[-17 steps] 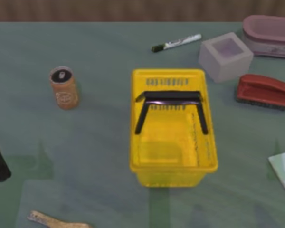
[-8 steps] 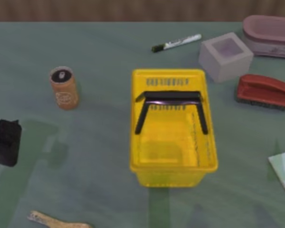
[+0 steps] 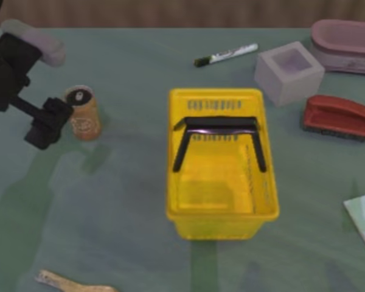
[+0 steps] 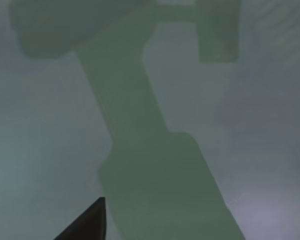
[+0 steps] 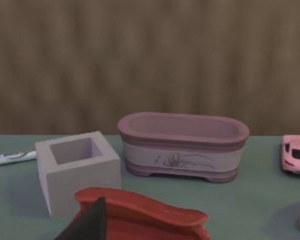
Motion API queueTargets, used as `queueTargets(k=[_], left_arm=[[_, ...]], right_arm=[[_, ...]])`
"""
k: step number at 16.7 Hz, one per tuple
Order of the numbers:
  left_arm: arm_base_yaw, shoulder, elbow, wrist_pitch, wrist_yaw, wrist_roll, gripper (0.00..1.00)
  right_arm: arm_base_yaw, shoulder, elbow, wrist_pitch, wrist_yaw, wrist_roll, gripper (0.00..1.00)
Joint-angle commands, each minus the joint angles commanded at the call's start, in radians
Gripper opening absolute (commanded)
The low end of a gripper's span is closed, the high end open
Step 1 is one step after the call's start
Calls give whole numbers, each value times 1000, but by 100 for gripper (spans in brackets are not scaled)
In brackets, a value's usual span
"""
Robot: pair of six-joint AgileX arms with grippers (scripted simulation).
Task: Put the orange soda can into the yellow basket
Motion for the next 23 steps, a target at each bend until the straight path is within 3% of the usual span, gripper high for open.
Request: queueTargets(k=[5, 11, 18, 23], left_arm=[[-21, 465, 459, -218, -16, 118, 100], [-21, 808, 852, -325, -43, 207, 100], [-19, 866, 921, -334, -49, 222, 100], [-19, 869, 847, -258, -49, 222, 100]], right_arm=[[0, 0, 0, 0, 0, 0, 100], [0, 0, 0, 0, 0, 0, 100], [0, 0, 0, 0, 0, 0, 100], [0, 0, 0, 0, 0, 0, 100]])
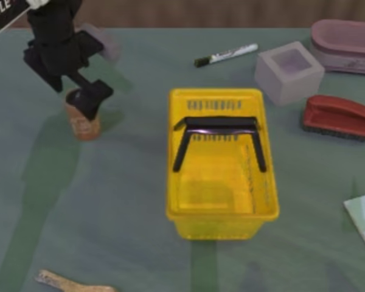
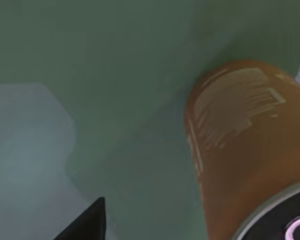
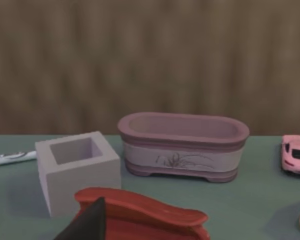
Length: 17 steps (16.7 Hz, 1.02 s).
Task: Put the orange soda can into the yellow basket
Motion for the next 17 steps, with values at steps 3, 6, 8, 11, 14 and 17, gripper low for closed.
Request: queueTargets(k=[3, 6, 8, 11, 14, 17], left_arm=[[1, 8, -85, 96, 0, 1, 100], [1, 11, -101, 112, 0, 1, 100], [1, 11, -101, 112, 0, 1, 100], [1, 11, -101, 112, 0, 1, 77], [1, 11, -101, 112, 0, 1, 55], [1, 11, -101, 112, 0, 1, 32]], right_arm=[[0, 0, 0, 0, 0, 0, 100], [0, 0, 0, 0, 0, 0, 100], [0, 0, 0, 0, 0, 0, 100], [0, 0, 0, 0, 0, 0, 100], [0, 0, 0, 0, 0, 0, 100], [0, 0, 0, 0, 0, 0, 100]])
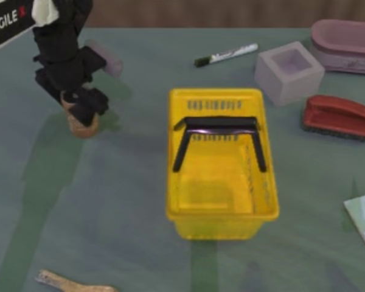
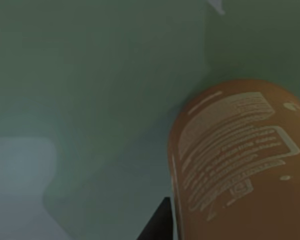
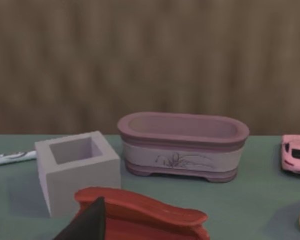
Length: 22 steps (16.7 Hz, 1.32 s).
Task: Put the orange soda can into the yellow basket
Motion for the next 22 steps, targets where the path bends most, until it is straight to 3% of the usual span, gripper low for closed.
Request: queueTargets(k=[4, 15, 18, 22], left_arm=[[0, 0, 0, 0, 0, 0, 2], [-1, -2, -4, 10, 7, -1, 0], [-9, -14, -37, 100, 72, -28, 0], [-26, -52, -128, 346, 240, -101, 0]], right_arm=[[0, 0, 0, 0, 0, 0, 100], [0, 0, 0, 0, 0, 0, 100], [0, 0, 0, 0, 0, 0, 100], [0, 0, 0, 0, 0, 0, 100]])
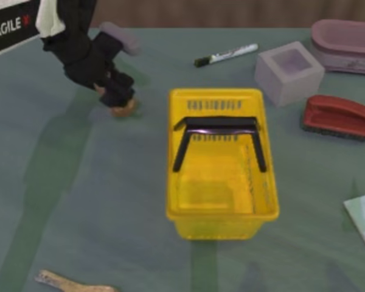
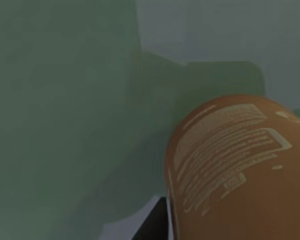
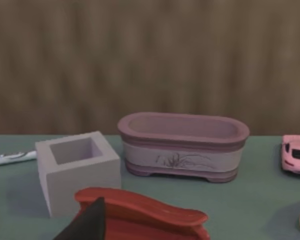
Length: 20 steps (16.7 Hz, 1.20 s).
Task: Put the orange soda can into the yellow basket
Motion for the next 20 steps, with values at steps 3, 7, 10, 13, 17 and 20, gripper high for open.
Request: queueTargets(k=[3, 7, 10, 13, 17, 20], left_arm=[[-17, -39, -97, 257, 169, -75, 0], [-42, -103, -259, 660, 420, -195, 0], [-60, -161, -389, 968, 609, -287, 0], [-75, -225, -508, 1248, 780, -369, 0], [-91, -299, -623, 1505, 953, -446, 0], [-96, -331, -666, 1587, 1016, -473, 0]], right_arm=[[0, 0, 0, 0, 0, 0, 100], [0, 0, 0, 0, 0, 0, 100], [0, 0, 0, 0, 0, 0, 100], [0, 0, 0, 0, 0, 0, 100], [0, 0, 0, 0, 0, 0, 100], [0, 0, 0, 0, 0, 0, 100]])
